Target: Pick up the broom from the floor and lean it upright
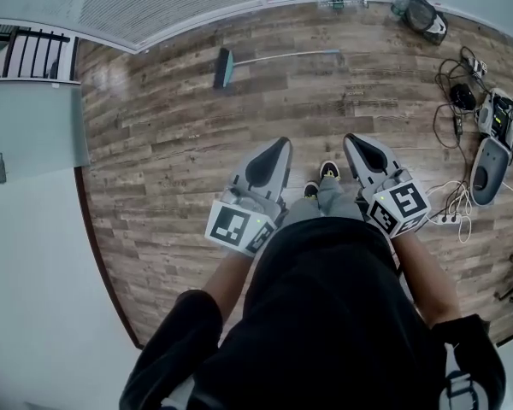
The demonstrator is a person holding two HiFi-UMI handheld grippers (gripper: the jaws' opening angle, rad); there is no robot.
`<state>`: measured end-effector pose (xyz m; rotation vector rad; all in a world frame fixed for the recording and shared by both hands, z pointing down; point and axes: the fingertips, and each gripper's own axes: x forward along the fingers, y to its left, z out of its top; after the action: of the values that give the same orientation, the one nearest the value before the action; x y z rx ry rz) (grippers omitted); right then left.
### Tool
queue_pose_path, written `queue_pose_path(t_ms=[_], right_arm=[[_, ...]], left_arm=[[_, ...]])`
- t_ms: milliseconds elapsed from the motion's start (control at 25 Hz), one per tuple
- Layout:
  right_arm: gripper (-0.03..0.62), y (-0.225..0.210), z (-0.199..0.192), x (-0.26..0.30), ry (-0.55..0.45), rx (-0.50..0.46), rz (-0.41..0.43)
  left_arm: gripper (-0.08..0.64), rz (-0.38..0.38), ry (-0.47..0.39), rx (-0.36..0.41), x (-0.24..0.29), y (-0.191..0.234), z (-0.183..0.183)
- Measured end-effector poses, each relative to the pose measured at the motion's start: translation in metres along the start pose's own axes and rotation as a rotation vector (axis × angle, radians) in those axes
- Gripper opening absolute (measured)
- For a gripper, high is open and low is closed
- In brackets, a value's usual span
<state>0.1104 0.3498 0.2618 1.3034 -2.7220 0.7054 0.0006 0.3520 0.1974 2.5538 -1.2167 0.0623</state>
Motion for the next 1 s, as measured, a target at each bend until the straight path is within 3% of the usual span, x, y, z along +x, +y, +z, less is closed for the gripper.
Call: queue_pose_path(t_ms=[200, 640, 1000], right_arm=[[0.016, -0.029, 0.001, 0.013, 0.028, 0.025, 0.003], [0.017, -0.026, 0.003, 0.060, 0.066, 0.023, 0.043], [0.017, -0.019, 0.033, 0.129, 0.080, -0.036, 0.045]], left_arm=[[0.021, 0.015, 0.009, -0.003, 0.028, 0.006, 0.004], [0.021, 0.005, 0.042, -0.053, 0.047, 0.033, 0.001], [0.021, 0.005, -0.025, -0.054, 0.056, 0.101, 0.030]])
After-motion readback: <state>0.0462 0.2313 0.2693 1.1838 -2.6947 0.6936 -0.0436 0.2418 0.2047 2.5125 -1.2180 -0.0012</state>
